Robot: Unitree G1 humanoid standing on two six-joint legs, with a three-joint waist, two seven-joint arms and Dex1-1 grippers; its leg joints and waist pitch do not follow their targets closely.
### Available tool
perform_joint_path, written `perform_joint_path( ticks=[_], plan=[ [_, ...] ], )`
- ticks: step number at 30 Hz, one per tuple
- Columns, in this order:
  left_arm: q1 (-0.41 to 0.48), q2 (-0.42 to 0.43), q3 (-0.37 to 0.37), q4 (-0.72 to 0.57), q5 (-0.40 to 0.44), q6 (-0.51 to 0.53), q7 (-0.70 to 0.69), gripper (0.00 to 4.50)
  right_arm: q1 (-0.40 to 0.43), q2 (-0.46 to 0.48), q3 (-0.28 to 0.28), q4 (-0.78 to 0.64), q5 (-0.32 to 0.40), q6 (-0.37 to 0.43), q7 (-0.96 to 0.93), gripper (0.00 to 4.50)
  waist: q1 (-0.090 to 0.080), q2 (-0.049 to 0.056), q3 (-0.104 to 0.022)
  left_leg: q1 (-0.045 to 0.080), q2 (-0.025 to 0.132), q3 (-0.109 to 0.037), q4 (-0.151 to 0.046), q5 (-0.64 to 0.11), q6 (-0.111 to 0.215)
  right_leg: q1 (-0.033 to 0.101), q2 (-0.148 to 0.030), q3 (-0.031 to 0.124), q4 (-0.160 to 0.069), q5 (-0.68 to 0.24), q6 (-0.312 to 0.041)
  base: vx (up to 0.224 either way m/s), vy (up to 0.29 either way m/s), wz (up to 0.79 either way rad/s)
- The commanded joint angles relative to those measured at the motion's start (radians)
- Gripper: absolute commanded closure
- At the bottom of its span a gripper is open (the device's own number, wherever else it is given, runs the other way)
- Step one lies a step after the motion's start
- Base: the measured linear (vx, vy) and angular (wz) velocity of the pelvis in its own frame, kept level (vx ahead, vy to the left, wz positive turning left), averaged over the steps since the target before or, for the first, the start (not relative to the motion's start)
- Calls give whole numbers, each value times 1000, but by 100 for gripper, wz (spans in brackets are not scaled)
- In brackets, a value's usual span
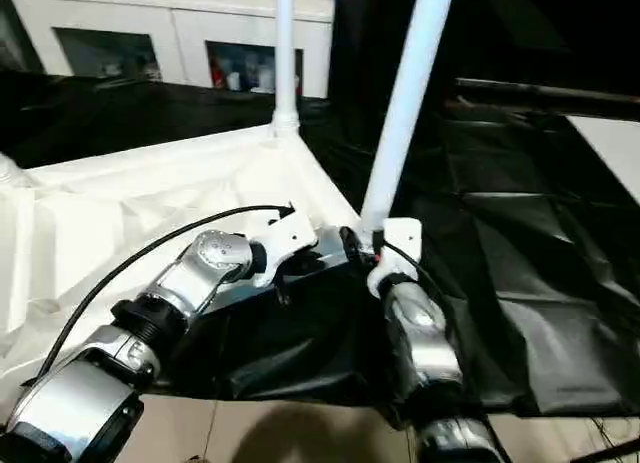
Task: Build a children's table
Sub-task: Rotate leg to tighten
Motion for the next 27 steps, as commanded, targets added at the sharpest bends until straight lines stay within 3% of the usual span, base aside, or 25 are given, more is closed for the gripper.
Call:
perform_joint_path(
  ticks=[1, 6, 7, 8, 9, 10, 11, 12, 13, 14, 18, 19, 20, 21, 22, 23, 24, 25, 26, 27],
  plan=[
    [40, -14, -28, 35, 7, -81, -18, 450, 39, -35, 44, -110, 8, 29, 107, 65, 2, -19, -53, -8, 15, 3, -52, -88, 109, 59, -46, 41, -61, 26, -203, 0, 0, 0],
    [49, -7, 9, -10, -34, -139, -26, 450, 134, -115, 118, -272, 7, 64, 254, 65, 10, -23, -44, -6, 18, 3, -59, -170, 98, 54, -53, 41, -85, -182, -152, 0, 0, 0],
    [58, -3, 30, -40, -61, -142, -46, 450, 163, -139, 136, -325, 19, 78, 289, 65, 10, -17, -43, -5, 19, 2, -63, -201, 86, 50, -53, 42, -93, -251, -132, 0, 0, 0],
    [66, 3, 42, -64, -79, -136, -63, 422, 177, -150, 145, -351, 23, 85, 304, 62, 11, -16, -45, -7, 19, 0, -63, -197, 81, 53, -54, 42, -90, -251, -130, 0, 0, 0],
    [95, 30, 74, -163, -140, -67, -135, 406, 215, -175, 161, -421, 32, 107, 326, 61, 11, -11, -47, -10, 20, -1, -63, -184, 79, 55, -54, 42, -87, -221, -136, 0, 0, 0],
    [99, 35, 76, -175, -146, -59, -143, 395, 219, -177, 162, -429, 33, 110, 328, 61, 13, -3, -51, -11, 22, -4, -61, -164, 78, 57, -57, 43, -78, -180, -151, 0, 0, 0],
    [130, 72, 91, -271, -187, 12, -200, 391, 250, -188, 168, -490, 44, 135, 338, 61, 13, 13, -58, -6, 26, -2, -54, -122, 87, 49, -51, 44, -66, -49, -198, 0, 0, 0],
    [138, 82, 95, -295, -196, 33, -211, 386, 258, -190, 169, -505, 48, 142, 341, 61, 10, 10, -60, -6, 27, -2, -52, -100, 88, 50, -46, 43, -57, 15, -216, 0, 0, 0],
    [148, 101, 100, -326, -204, 48, -222, 378, 271, -193, 173, -535, 54, 156, 347, 61, 11, 18, -62, -9, 25, -3, -46, -57, 100, 48, -41, 40, -46, 113, -240, 0, 0, 0],
    [153, 112, 104, -343, -209, 58, -227, 366, 276, -192, 175, -549, 56, 159, 348, 61, 6, 14, -60, -13, 22, -2, -44, -51, 110, 51, -37, 39, -44, 159, -251, 0, 0, 0],
    [173, 179, 130, -433, -238, 163, -272, 345, 281, -159, 174, -576, 66, 170, 326, 61, 0, 23, -55, -8, 21, 0, -50, -112, 91, 49, -40, 38, -51, 91, -252, 0, 0, 0],
    [184, 205, 133, -462, -244, 186, -293, 337, 272, -144, 171, -564, 59, 171, 307, 61, -3, 22, -52, -7, 20, 1, -53, -150, 68, 49, -41, 39, -58, 21, -239, 0, 0, 0],
    [211, 250, 136, -528, -258, 237, -331, 329, 259, -123, 172, -557, 59, 183, 288, 61, -7, -2, -51, -8, 22, 3, -56, -152, 60, 52, -42, 40, -60, -5, -231, 0, 0, 0],
    [212, 251, 137, -529, -258, 238, -332, 321, 259, -123, 172, -557, 59, 183, 288, 61, -2, 9, -52, -8, 23, -2, -58, -151, 51, 52, -46, 39, -52, -20, -232, 0, 0, 0],
    [250, 306, 131, -615, -275, 296, -370, 315, 245, -105, 179, -548, 64, 196, 281, 61, -9, 8, -49, -12, 23, -1, -62, -155, 46, 51, -45, 39, -54, -59, -218, 0, 0, 0],
    [279, 350, 120, -675, -283, 337, -403, 310, 229, -92, 184, -533, 62, 198, 275, 61, -12, 6, -51, -4, 26, -1, -62, -156, 40, 47, -46, 41, -55, -66, -216, 0, 0, 0],
    [285, 359, 118, -688, -286, 347, -407, 303, 227, -91, 185, -533, 61, 201, 273, 61, -17, 9, -50, -8, 24, -1, -63, -146, 39, 47, -43, 42, -54, -62, -216, 0, 0, 0],
    [327, 419, 101, -770, -298, 409, -441, 294, 200, -75, 182, -507, 49, 213, 245, 61, -17, 12, -48, -1, 24, 2, -61, -150, 33, 41, -40, 42, -55, -57, -216, 0, 0, 0],
    [343, 443, 94, -803, -305, 436, -451, 294, 188, -68, 178, -495, 43, 219, 230, 61, -20, 5, -48, -2, 25, 2, -62, -146, 31, 42, -40, 42, -52, -50, -219, 0, 0, 0],
    [371, 476, 88, -850, -315, 484, -459, 274, 159, -50, 165, -462, 39, 215, 205, 61, -23, 11, -47, -5, 22, 1, -64, -139, 28, 43, -39, 42, -51, -56, -218, 0, 0, 0]
  ],
)
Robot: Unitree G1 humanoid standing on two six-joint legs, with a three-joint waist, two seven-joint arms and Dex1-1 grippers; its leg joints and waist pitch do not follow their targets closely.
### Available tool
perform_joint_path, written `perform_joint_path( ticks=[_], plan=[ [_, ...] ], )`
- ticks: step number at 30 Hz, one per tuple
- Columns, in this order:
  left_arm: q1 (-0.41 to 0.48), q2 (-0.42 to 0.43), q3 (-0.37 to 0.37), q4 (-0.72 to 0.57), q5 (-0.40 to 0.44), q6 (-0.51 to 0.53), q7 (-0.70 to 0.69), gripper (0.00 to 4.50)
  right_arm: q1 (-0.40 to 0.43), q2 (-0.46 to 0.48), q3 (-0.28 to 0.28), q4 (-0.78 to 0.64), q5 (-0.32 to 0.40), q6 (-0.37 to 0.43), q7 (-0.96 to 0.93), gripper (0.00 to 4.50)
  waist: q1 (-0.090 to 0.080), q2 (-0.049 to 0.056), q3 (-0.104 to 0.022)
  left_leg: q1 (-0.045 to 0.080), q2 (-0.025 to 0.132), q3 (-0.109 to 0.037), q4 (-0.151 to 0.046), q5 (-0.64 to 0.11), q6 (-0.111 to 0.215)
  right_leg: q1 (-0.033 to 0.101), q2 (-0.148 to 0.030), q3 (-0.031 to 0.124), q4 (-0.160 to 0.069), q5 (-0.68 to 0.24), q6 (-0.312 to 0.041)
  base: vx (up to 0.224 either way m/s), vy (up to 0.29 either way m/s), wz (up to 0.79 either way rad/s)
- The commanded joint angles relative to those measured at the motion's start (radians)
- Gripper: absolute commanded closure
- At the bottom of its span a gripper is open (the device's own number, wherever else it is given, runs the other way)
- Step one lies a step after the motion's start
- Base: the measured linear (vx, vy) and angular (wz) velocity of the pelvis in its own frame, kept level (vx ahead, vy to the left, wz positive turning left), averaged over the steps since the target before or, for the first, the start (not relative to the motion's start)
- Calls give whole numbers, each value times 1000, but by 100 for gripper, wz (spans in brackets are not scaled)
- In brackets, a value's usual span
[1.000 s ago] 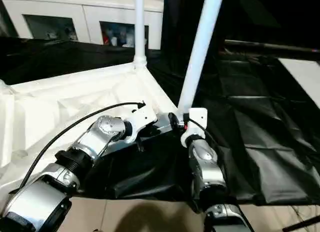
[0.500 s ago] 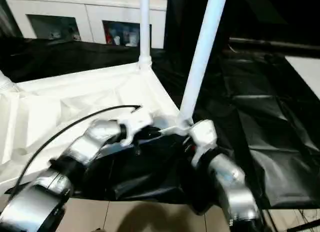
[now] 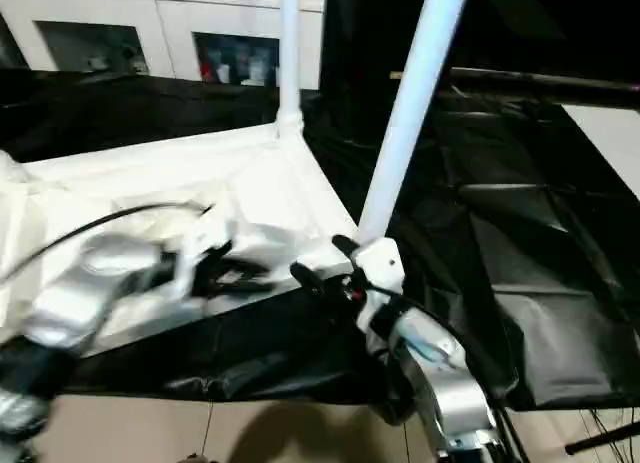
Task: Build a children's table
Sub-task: Rotate leg to tighten
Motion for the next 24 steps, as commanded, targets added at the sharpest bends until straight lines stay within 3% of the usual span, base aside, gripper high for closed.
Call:
perform_joint_path(
  ticks=[1, 3, 4, 5, 6, 7, 11, 12, 13, 15, 16, 19, 24],
  plan=[
    [38, 45, -25, -107, -26, 98, -28, 268, -56, 26, -29, 64, -9, 4, -55, 61, -1, -1, -54, 12, 20, 5, -66, -134, 25, 51, -40, 44, -53, -54, -224, 0, 0, 0],
    [68, 48, -13, -107, 11, 86, 8, 250, -113, 56, -53, 128, 7, -9, -77, 61, 0, 1, -53, 12, 17, 6, -65, -125, 21, 50, -38, 44, -55, -57, -220, 0, 0, 0],
    [73, 48, -9, -108, 19, 89, 21, 238, -125, 63, -58, 141, 12, -9, -79, 61, 1, -12, -54, 13, 17, 9, -62, -116, 26, 49, -38, 46, -51, -39, -221, 0, 0, 0],
    [75, 48, -8, -108, 23, 90, 26, 238, -130, 65, -60, 146, 13, -9, -79, 61, 3, -7, -55, 14, 17, 9, -63, -114, 25, 50, -39, 45, -51, -37, -220, 0, 0, 0],
    [82, 51, -5, -105, 40, 102, 48, 223, -157, 76, -68, 177, 18, -16, -84, 61, 5, -14, -57, 14, 18, 9, -61, -100, 22, 52, -39, 44, -49, -17, -212, 0, 0, 0],
    [95, 63, -5, -115, 58, 125, 72, 215, -198, 88, -82, 228, 20, -25, -96, 61, 4, -9, -57, 13, 16, 7, -62, -85, 15, 52, -37, 43, -46, 6, -211, 0, 0, 0],
    [106, 86, -10, -141, 76, 154, 128, 193, -266, 103, -117, 319, 17, -48, -156, 61, 0, -14, -56, 15, 14, 6, -63, -115, -10, 53, -39, 43, -45, 0, -211, 0, 0, 0],
    [107, 88, -9, -143, 80, 158, 142, 183, -277, 106, -125, 336, 17, -54, -168, 61, 1, -15, -56, 14, 13, 7, -63, -123, -14, 55, -39, 44, -47, -14, -204, 0, 0, 0],
    [100, 90, -10, -122, 112, 135, 180, 177, -316, 108, -160, 395, 8, -72, -234, 61, 0, -9, -55, 14, 12, 6, -64, -135, -21, 53, -38, 45, -49, -31, -199, 0, 0, 0],
    [94, 88, -10, -107, 130, 120, 198, 161, -336, 108, -183, 425, 7, -81, -268, 61, 1, -12, -53, 14, 12, 7, -64, -163, -30, 53, -40, 47, -54, -77, -185, 0, 0, 0],
    [91, 85, -11, -98, 139, 109, 208, 153, -347, 106, -196, 446, 4, -86, -290, 61, 6, -7, -53, 20, 12, 8, -63, -181, -36, 49, -40, 48, -56, -102, -174, 0, 0, 0],
    [75, 72, -10, -80, 152, 87, 235, 135, -374, 73, -231, 500, -19, -97, -362, 61, 11, -3, -51, 29, 13, 9, -65, -232, -55, 38, -36, 48, -63, -163, -161, 0, 0, 0],
    [50, 42, -25, -41, 164, 35, 303, 99, -418, -32, -301, 631, -20, -136, -425, 61, 29, -10, -55, 33, 14, 12, -61, -239, -53, 34, -36, 49, -61, -160, -158, 0, 0, 0]
  ],
)
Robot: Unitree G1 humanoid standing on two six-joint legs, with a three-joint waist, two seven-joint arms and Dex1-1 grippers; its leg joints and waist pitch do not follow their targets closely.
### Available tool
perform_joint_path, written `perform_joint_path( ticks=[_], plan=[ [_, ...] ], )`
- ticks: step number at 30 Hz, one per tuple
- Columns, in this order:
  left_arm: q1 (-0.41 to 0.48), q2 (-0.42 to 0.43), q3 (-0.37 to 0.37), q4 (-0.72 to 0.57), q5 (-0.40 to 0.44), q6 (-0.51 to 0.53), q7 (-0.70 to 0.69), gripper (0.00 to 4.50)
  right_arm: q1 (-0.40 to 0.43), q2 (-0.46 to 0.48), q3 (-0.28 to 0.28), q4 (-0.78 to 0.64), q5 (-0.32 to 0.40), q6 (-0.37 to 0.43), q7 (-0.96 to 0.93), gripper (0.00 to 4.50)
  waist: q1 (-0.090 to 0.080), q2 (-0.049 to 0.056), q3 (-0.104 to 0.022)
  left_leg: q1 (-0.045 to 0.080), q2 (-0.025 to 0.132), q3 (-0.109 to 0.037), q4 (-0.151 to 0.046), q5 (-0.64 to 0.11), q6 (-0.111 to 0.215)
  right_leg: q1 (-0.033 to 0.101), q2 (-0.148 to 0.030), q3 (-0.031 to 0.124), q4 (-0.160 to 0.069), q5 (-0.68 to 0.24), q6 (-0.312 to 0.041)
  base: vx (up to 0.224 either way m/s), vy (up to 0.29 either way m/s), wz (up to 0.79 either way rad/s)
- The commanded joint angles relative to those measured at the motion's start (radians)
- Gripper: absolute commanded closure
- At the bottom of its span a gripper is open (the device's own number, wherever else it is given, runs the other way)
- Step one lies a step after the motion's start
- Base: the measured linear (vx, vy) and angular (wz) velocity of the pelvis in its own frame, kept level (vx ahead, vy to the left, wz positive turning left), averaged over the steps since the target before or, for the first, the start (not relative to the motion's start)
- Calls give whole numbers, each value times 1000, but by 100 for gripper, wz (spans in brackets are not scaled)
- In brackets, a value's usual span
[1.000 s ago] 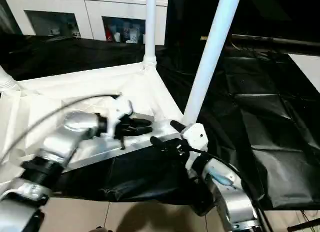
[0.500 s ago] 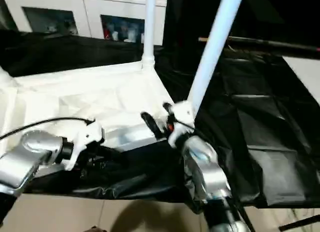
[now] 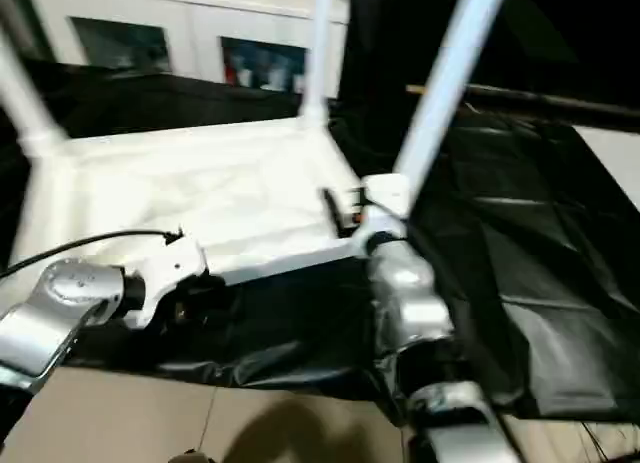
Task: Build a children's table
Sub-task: Rotate leg to tighten, then rotate table base
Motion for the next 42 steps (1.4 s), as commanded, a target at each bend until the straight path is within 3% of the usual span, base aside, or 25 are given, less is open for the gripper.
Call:
perform_joint_path(
  ticks=[1, 3, 5, 6, 7, 10, 11, 13, 14, 15, 16, 18, 21, 24, 27, 29, 31, 34, 42],
  plan=[
    [-14, -4, 7, 19, 39, -23, 54, 77, -18, -107, -133, 98, 3, -27, -92, 61, -9, 7, -62, 27, 14, 10, -63, -215, -42, 29, -32, 43, -71, -132, -155, 0, 0, 0],
    [-13, -15, 10, 18, 38, -28, 64, 65, -33, -138, -150, 139, 6, -37, -106, 61, 5, 11, -65, 30, 13, 14, -58, -188, -35, 24, -30, 42, -65, -84, -163, 0, 0, 0],
    [-9, -29, 14, 13, 36, -38, 79, 57, -62, -191, -175, 210, 16, -56, -109, 61, 11, -1, -66, 25, 11, 17, -55, -184, -25, 28, -27, 43, -61, -53, -170, 0, 0, 0],
    [-7, -34, 17, 13, 36, -43, 89, 45, -77, -215, -181, 244, 15, -65, -110, 61, 16, -6, -67, 15, 8, 17, -53, -161, -14, 35, -28, 44, -58, -36, -163, 0, 0, 0],
    [-2, -35, 19, 10, 34, -49, 93, 32, -93, -241, -188, 277, 17, -72, -105, 61, 14, -7, -68, 6, 7, 15, -53, -142, -6, 40, -28, 44, -55, -29, -154, 0, 0, 0],
    [18, -34, 30, -2, 18, -72, 98, 10, -125, -289, -192, 342, 18, -94, -91, 61, 13, -6, -70, -1, 5, 14, -49, -128, -1, 42, -29, 42, -54, -33, -147, 0, 0, 0],
    [32, -33, 38, -12, 3, -89, 91, 4, -143, -307, -189, 370, 19, -102, -57, 61, 8, -3, -72, -4, 5, 12, -46, -129, 1, 44, -30, 40, -50, -23, -154, 0, 0, 0],
    [58, -37, 63, -33, -28, -103, 83, 4, -161, -321, -187, 395, 20, -109, -17, 61, 0, -7, -71, -13, 5, 13, -42, -122, 15, 43, -28, 39, -49, 1, -164, 0, 0, 0],
    [83, -27, 73, -53, -45, -121, 64, 4, -165, -317, -182, 397, 20, -111, 19, 61, 1, -5, -71, -10, 5, 13, -41, -123, 20, 41, -27, 39, -49, 1, -165, 0, 0, 0],
    [106, -17, 81, -75, -62, -133, 45, 4, -165, -313, -175, 394, 18, -113, 45, 61, -7, 8, -71, -11, 6, 10, -41, -137, 23, 42, -30, 39, -48, 2, -175, 0, 0, 0],
    [138, -12, 103, -102, -93, -127, 28, 4, -161, -305, -166, 383, 14, -118, 70, 61, -15, 4, -70, -10, 8, 12, -41, -153, 26, 40, -29, 38, -51, -9, -184, 0, 0, 0],
    [214, -1, 173, -156, -176, -122, -13, 4, -136, -275, -147, 341, 13, -132, 124, 61, -27, 6, -68, -14, 9, 10, -44, -165, 30, 42, -31, 39, -54, -21, -197, 0, 0, 0],
    [281, 12, 279, -156, -253, -149, -39, 4, -81, -239, -115, 280, 11, -152, 169, 61, -38, 10, -64, -9, 11, 11, -46, -195, 39, 35, -26, 40, -59, -53, -211, 0, 0, 0],
    [308, -1, 402, -103, -322, -190, -37, 4, 2, -206, -76, 210, -5, -184, 173, 61, -39, 12, -57, 0, 14, 9, -53, -258, 24, 28, -23, 42, -70, -137, -200, 0, 0, 0],
    [311, -7, 435, -84, -341, -204, -34, 4, 32, -195, -71, 186, -5, -191, 161, 61, -34, 12, -53, 8, 15, 10, -56, -303, 11, 21, -23, 45, -75, -193, -186, 0, 0, 0],
    [317, -39, 511, -46, -383, -237, 9, 4, 129, -155, -97, 102, 9, -211, 107, 61, -33, 12, -50, 8, 16, 8, -61, -331, -1, 17, -25, 49, -79, -234, -161, 0, 0, 0],
    [322, -54, 533, -33, -392, -261, 30, 4, 171, -139, -110, 65, 8, -222, 78, 61, -36, 16, -52, 5, 16, 4, -64, -340, -7, 19, -25, 49, -79, -239, -148, 0, 0, 0],
    [315, -109, 570, -24, -430, -302, 84, 4, 251, -114, -144, 14, 16, -219, 35, 61, -35, 7, -51, 0, 15, 3, -65, -333, -5, 22, -27, 50, -81, -227, -133, 0, 0, 0],
    [206, -165, 559, -14, -424, -320, 152, 4, 248, -126, -143, 64, 14, -167, 9, 61, -42, 5, -51, -3, 13, 0, -65, -330, -5, 22, -27, 48, -84, -259, -111, 0, 0, 0]
  ],
)
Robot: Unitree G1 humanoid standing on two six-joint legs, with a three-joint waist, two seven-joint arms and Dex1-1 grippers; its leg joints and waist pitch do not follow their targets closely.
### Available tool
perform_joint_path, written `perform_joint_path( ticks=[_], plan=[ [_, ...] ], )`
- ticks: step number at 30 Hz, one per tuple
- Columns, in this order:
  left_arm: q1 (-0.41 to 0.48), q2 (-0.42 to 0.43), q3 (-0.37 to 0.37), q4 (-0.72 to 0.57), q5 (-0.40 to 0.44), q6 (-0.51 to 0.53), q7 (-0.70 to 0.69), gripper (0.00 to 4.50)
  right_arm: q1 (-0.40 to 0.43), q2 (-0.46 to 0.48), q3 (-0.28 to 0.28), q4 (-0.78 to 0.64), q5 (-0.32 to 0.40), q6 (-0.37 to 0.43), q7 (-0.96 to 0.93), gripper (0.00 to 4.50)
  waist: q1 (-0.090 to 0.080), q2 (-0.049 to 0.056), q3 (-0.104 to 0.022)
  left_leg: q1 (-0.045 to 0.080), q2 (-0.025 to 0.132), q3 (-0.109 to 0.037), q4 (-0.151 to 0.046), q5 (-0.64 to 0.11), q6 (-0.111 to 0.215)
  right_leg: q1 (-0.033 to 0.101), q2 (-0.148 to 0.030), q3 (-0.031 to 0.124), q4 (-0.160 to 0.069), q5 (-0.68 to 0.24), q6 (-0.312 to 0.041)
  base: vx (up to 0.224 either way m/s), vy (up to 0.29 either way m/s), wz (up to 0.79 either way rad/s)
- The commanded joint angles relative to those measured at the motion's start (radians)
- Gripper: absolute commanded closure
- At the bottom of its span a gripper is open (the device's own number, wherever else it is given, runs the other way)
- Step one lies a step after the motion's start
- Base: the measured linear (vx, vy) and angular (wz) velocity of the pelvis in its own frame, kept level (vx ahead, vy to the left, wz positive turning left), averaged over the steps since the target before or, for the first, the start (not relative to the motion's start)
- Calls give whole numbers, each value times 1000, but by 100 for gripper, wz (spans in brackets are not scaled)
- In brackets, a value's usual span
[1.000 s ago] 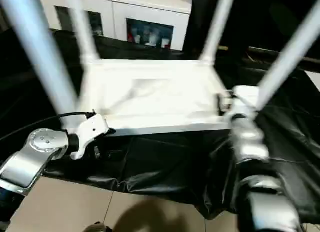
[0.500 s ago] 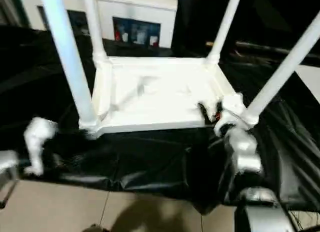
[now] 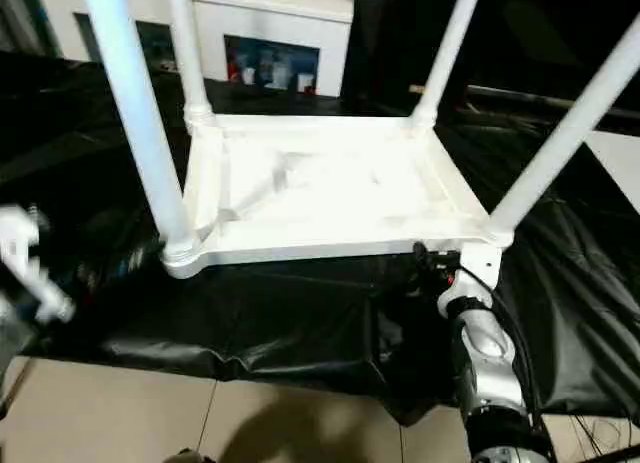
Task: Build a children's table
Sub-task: Rotate table base
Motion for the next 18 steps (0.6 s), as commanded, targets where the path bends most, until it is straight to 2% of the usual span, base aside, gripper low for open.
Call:
perform_joint_path(
  ticks=[1, 5, 6, 7, 8, 10, 11, 12, 13, 14, 16, 18],
  plan=[
    [-41, -16, -20, 16, 19, -8, 33, 4, -12, -10, 3, 16, -3, 28, -13, 61, 1, 11, -52, 20, 10, 1, -79, -342, -24, 28, -33, 30, -88, -252, -127, 0, 0, 0],
    [-98, -47, -40, 58, 36, -9, 78, 4, -32, 1, 15, 27, -9, 51, -3, 61, 1, 7, -61, 16, 10, 2, -74, -297, -20, 36, -35, 30, -81, -195, -135, 0, 0, 0],
    [-113, -60, -49, 58, 19, 7, 77, 4, -45, 4, 18, 43, -16, 62, 4, 61, 3, 7, -62, 17, 9, 3, -72, -274, -16, 36, -34, 30, -77, -164, -144, 0, 0, 0],
    [-121, -69, -56, 57, 6, 18, 76, 4, -54, 6, 21, 54, -21, 70, 8, 61, 1, 8, -63, 13, 9, 2, -72, -254, -16, 39, -35, 28, -73, -142, -153, 0, 0, 0],
    [-122, -70, -57, 56, 2, 24, 76, 4, -55, 6, 22, 56, -22, 71, 9, 61, 3, 8, -64, 17, 10, 3, -70, -248, -14, 38, -35, 28, -73, -131, -158, 0, 0, 0],
    [-128, -77, -84, 25, -65, 127, 45, 4, -80, 7, 28, 90, -35, 78, 9, 61, 4, -4, -65, 17, 9, 8, -66, -219, -4, 38, -35, 28, -65, -113, -175, 0, 0, 0],
    [-118, -67, -117, -10, -98, 187, 1, 4, -97, 8, 31, 109, -35, 84, 14, 61, 4, -1, -66, 18, 10, 9, -65, -214, -4, 37, -35, 29, -64, -108, -180, 0, 0, 0],
    [-100, -51, -160, -54, -136, 248, -60, 4, -120, 8, 37, 131, -39, 86, 21, 61, 4, -10, -65, 17, 11, 9, -65, -203, 1, 39, -35, 28, -63, -100, -182, 0, 0, 0],
    [-100, -51, -161, -55, -136, 249, -61, 4, -120, 8, 37, 132, -39, 86, 21, 61, 5, -5, -64, 18, 11, 10, -65, -198, 5, 36, -34, 28, -63, -98, -184, 0, 0, 0],
    [-92, -40, -185, -83, -164, 281, -96, 4, -135, 9, 41, 146, -40, 87, 29, 61, 3, -13, -62, 17, 11, 11, -66, -200, 6, 36, -32, 28, -66, -100, -181, 0, 0, 0],
    [-87, -30, -203, -106, -190, 310, -121, 4, -149, 11, 45, 160, -42, 89, 38, 61, 3, -9, -62, 20, 11, 12, -67, -213, -3, 35, -32, 29, -64, -105, -181, 0, 0, 0],
    [-90, -1, -240, -152, -244, 372, -180, 4, -187, 13, 59, 209, -59, 85, 53, 61, 3, -13, -64, 22, 11, 11, -67, -230, -16, 35, -34, 28, -61, -124, -180, 0, 0, 0]
  ],
)
